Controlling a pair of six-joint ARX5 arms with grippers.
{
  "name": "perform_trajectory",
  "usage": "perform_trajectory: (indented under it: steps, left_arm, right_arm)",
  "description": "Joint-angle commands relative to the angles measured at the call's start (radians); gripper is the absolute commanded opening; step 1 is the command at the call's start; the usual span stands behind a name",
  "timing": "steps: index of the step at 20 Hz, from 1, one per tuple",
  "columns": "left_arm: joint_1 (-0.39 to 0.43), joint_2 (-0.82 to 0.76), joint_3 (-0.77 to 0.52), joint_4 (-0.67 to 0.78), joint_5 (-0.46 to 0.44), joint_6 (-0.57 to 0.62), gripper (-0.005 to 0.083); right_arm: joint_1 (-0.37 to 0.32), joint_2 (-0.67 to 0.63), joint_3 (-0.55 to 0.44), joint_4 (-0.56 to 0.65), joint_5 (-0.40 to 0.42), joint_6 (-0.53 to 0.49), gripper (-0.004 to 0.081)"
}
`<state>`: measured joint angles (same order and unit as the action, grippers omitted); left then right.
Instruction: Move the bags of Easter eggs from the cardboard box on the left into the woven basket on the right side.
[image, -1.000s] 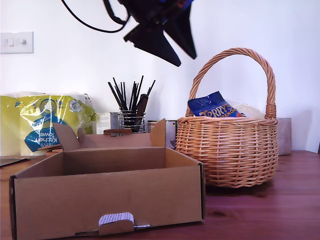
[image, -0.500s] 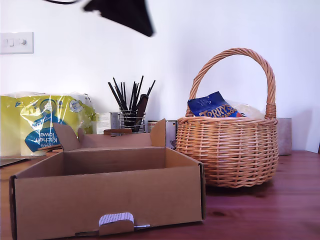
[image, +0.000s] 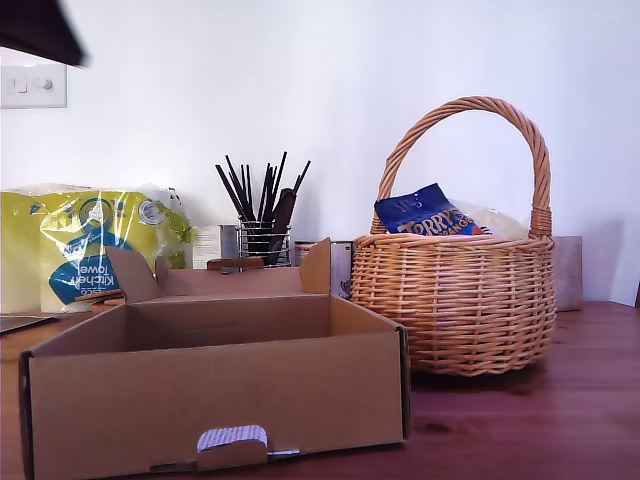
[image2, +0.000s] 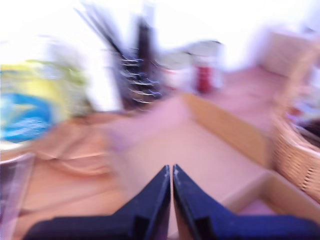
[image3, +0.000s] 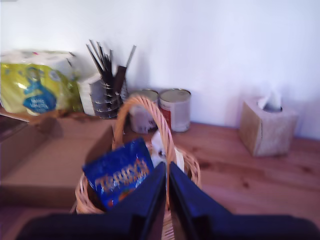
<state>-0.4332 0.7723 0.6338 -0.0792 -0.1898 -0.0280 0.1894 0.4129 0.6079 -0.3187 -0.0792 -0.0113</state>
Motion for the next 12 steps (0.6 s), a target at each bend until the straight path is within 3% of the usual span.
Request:
perform_trajectory:
  steps: [1, 5, 12]
  left_arm:
    - [0.018, -0.076, -0.087, 0.034, -0.025, -0.01, -0.0024]
    - [0.019, -0.269, -0.22, 0.031, -0.029, -0.017, -0.0023]
    - [0.018, -0.386, -0.228, -0.112, -0.029, -0.024, -0.0023]
  right_arm:
    - [-0.006, -0.069, -0.062, 0.047, 0.018, 0.023, -0.0012]
    - [-0.006, -0.211, -0.179, 0.059, 0.031, 0.053, -0.0012]
    - [-0.006, -0.259, -0.18, 0.019, 0.03, 0.057, -0.0012]
